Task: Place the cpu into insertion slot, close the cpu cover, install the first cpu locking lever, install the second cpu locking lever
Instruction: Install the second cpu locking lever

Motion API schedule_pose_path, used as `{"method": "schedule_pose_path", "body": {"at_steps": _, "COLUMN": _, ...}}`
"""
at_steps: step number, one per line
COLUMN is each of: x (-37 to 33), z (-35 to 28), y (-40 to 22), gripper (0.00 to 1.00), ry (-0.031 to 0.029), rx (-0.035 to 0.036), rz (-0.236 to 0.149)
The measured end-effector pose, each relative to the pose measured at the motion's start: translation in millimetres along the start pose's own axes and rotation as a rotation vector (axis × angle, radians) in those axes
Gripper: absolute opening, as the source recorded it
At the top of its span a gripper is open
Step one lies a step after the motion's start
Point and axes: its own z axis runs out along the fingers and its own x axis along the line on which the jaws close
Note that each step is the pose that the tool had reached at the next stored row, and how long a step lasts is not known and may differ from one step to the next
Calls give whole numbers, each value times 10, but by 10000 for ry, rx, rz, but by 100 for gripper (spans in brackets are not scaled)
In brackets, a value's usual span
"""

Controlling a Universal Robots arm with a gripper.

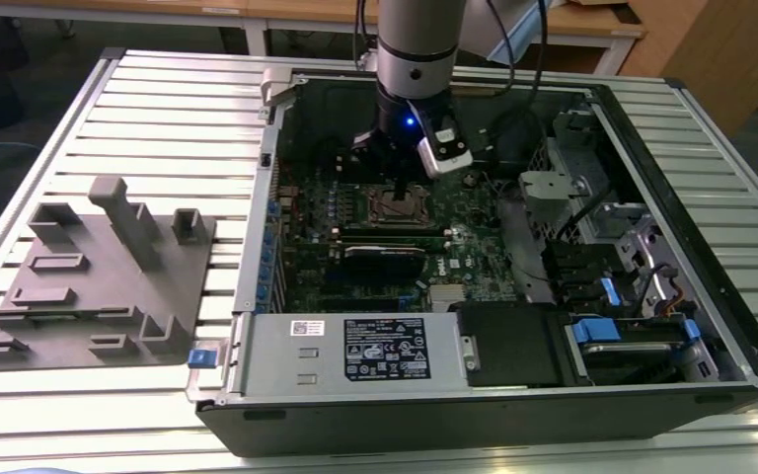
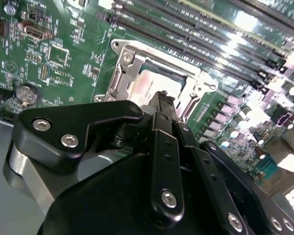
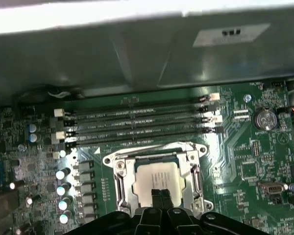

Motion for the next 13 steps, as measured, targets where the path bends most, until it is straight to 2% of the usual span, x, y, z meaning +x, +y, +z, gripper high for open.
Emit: {"method": "schedule_pose_path", "body": {"at_steps": 13, "x": -2, "z": -23, "y": -8, "gripper": 11, "ry": 1, "rx": -12, "rz": 1}}
